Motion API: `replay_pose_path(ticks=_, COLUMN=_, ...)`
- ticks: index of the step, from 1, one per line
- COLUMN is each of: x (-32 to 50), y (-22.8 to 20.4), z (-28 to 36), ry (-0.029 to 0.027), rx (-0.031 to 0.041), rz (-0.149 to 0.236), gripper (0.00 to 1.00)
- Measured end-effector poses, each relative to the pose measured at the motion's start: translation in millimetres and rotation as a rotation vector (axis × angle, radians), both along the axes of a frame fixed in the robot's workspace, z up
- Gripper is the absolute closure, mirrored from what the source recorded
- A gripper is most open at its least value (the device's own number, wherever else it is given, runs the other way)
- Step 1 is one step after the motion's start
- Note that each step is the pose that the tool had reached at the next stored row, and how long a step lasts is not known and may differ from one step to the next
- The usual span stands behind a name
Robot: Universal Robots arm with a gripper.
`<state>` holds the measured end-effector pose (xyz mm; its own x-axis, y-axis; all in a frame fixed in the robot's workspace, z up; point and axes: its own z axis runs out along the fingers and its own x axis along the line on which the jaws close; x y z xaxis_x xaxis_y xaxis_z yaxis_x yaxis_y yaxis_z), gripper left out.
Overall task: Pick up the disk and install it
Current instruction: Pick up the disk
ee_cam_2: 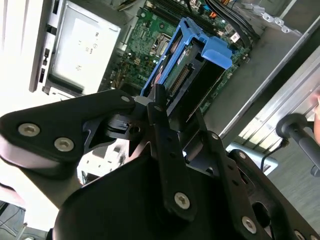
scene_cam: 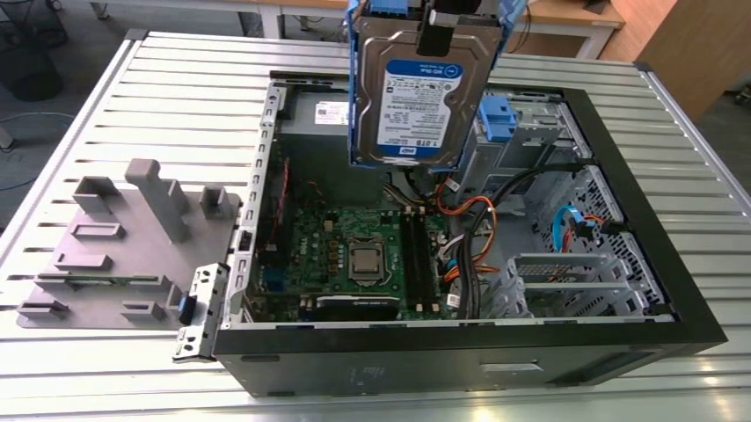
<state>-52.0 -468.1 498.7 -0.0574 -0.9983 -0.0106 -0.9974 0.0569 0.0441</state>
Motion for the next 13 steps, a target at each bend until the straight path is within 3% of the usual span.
replay_pose_path(ticks=13, x=0.0, y=-37.8, z=-0.1, ry=0.0000, rx=-0.0033, rz=0.000, gripper=0.65)
